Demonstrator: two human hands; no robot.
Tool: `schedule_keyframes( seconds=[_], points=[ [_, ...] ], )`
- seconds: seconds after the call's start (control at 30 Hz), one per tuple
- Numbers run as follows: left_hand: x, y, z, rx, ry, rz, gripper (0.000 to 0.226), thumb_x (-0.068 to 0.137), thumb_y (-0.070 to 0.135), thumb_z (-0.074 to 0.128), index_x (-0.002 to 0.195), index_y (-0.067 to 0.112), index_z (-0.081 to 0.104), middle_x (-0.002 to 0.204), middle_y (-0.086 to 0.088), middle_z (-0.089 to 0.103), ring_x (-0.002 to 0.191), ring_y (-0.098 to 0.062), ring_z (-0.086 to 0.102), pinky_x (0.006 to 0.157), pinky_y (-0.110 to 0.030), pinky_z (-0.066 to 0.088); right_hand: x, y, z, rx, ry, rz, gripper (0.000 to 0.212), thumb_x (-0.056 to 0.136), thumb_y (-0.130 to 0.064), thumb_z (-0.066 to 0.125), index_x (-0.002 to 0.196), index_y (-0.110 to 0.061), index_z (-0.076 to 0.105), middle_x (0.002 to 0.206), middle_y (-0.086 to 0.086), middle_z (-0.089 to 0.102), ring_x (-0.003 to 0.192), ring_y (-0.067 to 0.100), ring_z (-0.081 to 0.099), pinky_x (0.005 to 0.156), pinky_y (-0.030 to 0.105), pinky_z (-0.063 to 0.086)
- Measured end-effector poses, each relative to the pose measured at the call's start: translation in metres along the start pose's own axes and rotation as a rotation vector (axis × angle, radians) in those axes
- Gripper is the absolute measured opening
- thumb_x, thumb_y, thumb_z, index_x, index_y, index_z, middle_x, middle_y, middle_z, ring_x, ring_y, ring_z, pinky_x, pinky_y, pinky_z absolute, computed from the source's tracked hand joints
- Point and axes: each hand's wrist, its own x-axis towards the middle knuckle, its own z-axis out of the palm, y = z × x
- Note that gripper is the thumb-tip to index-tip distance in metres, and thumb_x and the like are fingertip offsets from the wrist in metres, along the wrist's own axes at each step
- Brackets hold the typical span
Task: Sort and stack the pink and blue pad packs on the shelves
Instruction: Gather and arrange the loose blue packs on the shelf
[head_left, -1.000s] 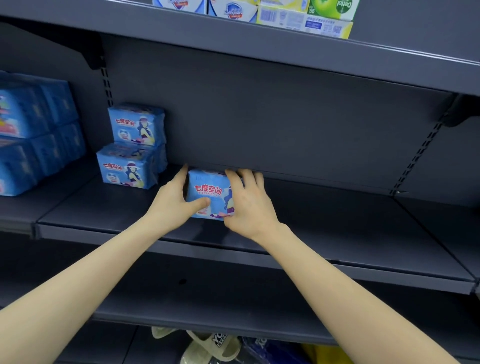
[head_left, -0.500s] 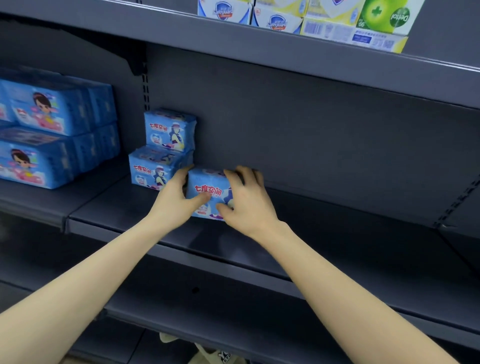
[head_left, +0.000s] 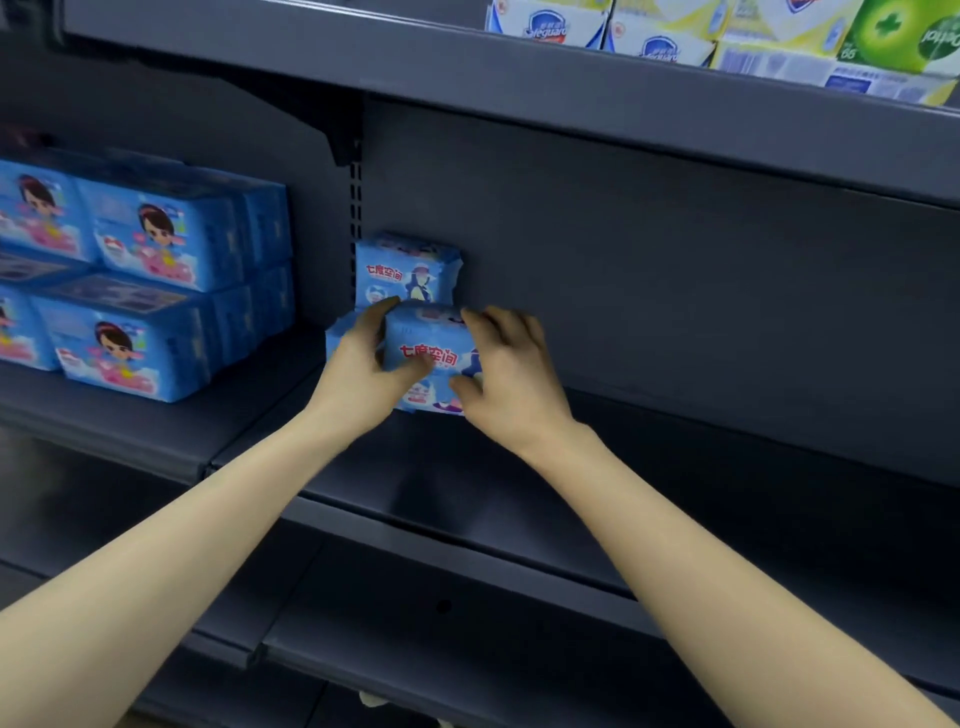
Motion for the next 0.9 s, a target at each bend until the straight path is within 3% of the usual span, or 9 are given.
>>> schedule_keyframes(
  seconds=[0.13, 0.4, 0.53, 0.9],
  points=[
    [0.025, -0.008, -0.022, 0.04, 0.003, 0.057, 0.06, 0.084, 0.014, 0.066, 0.137, 0.019, 0.04, 0.134, 0.0, 0.05, 0.12, -0.015, 0.048, 0.102, -0.035, 0.042, 0.024, -0.018, 0.009, -0.022, 0.02, 0.02, 0.063, 0.09, -0.019, 0.055, 0.144, -0.007, 0.027, 0.145, 0.01, 0.03, 0.134, 0.028, 0.019, 0.104, 0.024, 0.02],
    [0.065, -0.032, -0.057, -0.034, -0.026, 0.084, 0.065, 0.081, 0.014, 0.07, 0.138, 0.014, 0.037, 0.127, -0.006, 0.056, 0.114, -0.022, 0.056, 0.096, -0.045, 0.047, 0.062, -0.042, 0.035, -0.014, 0.134, 0.038, 0.061, 0.086, -0.013, 0.061, 0.14, -0.002, 0.035, 0.141, 0.015, 0.037, 0.131, 0.032, 0.026, 0.105, 0.029, 0.027],
    [0.078, -0.04, -0.064, -0.106, -0.051, 0.097, 0.062, 0.083, 0.007, 0.067, 0.137, 0.012, 0.037, 0.117, -0.001, 0.058, 0.107, -0.018, 0.059, 0.094, -0.042, 0.049, 0.075, -0.045, 0.05, 0.0, 0.224, 0.043, 0.059, 0.078, -0.006, 0.068, 0.132, 0.005, 0.045, 0.132, 0.022, 0.046, 0.125, 0.04, 0.035, 0.1, 0.038, 0.036],
    [0.103, -0.063, -0.068, -0.191, -0.098, 0.148, 0.055, 0.084, 0.003, 0.065, 0.132, 0.013, 0.04, 0.106, 0.007, 0.059, 0.094, -0.001, 0.059, 0.084, -0.027, 0.051, 0.099, -0.045, 0.075, -0.038, 0.262, 0.075, 0.059, 0.08, -0.007, 0.067, 0.133, 0.003, 0.044, 0.133, 0.02, 0.045, 0.127, 0.037, 0.033, 0.103, 0.035, 0.033]
  ],
)
